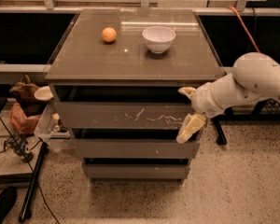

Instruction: Open top drawer

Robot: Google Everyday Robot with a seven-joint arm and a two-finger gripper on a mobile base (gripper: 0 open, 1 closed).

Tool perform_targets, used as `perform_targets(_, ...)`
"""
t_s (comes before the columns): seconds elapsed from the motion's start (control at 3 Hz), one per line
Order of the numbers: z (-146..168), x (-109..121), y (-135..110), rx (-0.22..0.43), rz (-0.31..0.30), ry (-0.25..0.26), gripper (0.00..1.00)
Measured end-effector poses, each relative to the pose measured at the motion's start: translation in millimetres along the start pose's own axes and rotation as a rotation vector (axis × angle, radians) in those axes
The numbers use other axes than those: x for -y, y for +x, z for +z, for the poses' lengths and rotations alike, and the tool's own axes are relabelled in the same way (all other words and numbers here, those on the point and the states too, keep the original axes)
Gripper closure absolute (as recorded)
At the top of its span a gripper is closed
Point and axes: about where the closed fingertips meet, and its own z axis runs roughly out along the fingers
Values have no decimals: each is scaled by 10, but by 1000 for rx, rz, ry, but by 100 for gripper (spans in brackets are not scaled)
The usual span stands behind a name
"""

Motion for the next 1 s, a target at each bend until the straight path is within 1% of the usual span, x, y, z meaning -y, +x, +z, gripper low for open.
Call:
perform_targets(0.33, 538, 57, -34, 26, -27, -83, 0)
perform_targets(0.67, 1127, 231, -77, 39, -69, -160, 0)
perform_targets(1.0, 1127, 231, -77, 39, -69, -160, 0)
